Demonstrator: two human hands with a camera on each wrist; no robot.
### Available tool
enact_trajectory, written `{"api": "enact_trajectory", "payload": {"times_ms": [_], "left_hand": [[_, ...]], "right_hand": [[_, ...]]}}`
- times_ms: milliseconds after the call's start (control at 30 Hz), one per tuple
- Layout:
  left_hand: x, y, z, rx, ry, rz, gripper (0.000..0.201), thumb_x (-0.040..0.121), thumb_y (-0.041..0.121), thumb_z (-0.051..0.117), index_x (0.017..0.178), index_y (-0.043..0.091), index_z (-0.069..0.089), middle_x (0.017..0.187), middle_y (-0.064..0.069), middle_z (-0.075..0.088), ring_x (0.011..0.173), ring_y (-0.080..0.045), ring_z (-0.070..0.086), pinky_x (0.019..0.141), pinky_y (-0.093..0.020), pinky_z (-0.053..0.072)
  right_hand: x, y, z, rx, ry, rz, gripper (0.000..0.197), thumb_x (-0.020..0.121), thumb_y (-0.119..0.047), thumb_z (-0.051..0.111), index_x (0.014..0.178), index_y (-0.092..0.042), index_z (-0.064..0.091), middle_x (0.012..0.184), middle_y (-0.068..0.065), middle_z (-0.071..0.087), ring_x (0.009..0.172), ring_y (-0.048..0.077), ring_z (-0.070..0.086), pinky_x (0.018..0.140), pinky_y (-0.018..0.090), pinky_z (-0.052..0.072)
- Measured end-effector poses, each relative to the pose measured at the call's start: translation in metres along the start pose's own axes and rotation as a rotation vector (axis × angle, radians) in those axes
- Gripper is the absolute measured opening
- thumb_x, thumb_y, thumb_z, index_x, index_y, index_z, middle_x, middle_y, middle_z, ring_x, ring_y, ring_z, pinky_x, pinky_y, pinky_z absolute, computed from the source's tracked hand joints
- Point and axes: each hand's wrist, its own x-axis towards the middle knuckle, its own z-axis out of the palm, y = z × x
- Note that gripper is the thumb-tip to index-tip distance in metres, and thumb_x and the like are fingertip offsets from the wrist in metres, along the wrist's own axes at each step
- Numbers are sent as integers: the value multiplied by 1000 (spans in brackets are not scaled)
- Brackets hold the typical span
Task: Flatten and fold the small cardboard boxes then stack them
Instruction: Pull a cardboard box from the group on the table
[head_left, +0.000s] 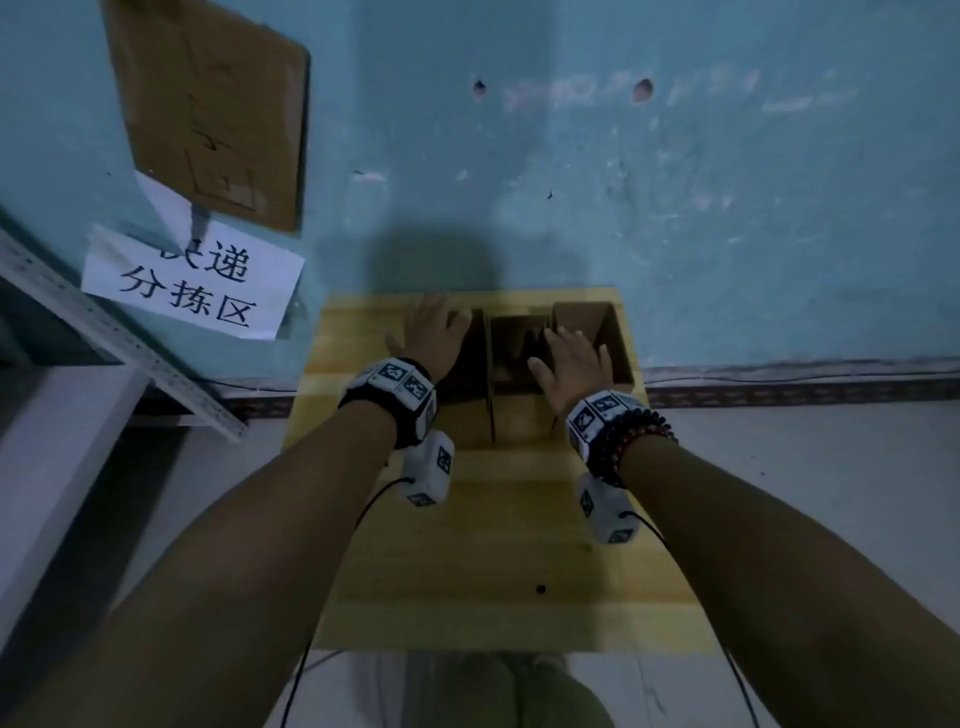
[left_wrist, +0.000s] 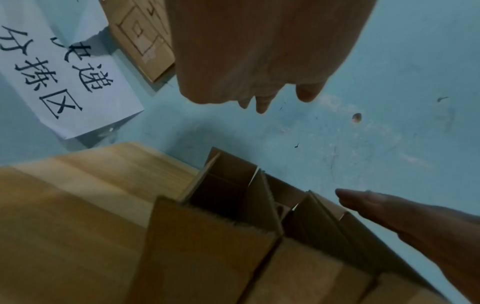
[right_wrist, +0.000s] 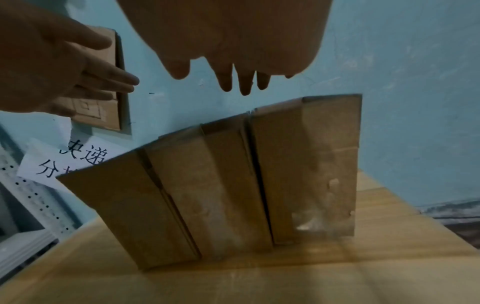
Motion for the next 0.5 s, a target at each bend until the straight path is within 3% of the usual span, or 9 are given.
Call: {"api": "enact_trajectory", "payload": {"times_ms": [100,300,400,500], "left_hand": [[6,-17,14,49,24,7,51,99,40,24,146,20,24,159,3,2,146,-21,-3,114,-56,0],[28,-29,28,13,91,101,63,94,53,12,149,22,16,159,3,-3,146,-18,-5,116,-51,-4],[27,-31,36,-131,187,155,53,100,44,19,149,25,12,158,7,-4,146,-14,-3,115,-49,-6],[12,-40,42,-102,229,224,54,100,45,17,150,26,9,158,9,-6,146,-12,-7,115,-49,-10]], "right_hand": [[0,9,15,-53,55,-34,55,99,-44,24,148,-20,18,158,-1,11,146,17,3,117,39,-6],[17,14,46,-116,252,-116,51,98,-45,27,142,-20,32,154,0,26,145,16,13,116,42,-8],[18,15,63,-140,402,-148,50,98,-44,25,140,-20,37,153,0,28,145,16,13,114,45,-13],[9,17,73,-139,503,-180,50,98,-44,26,141,-20,36,154,1,24,146,17,8,114,46,-14]]}}
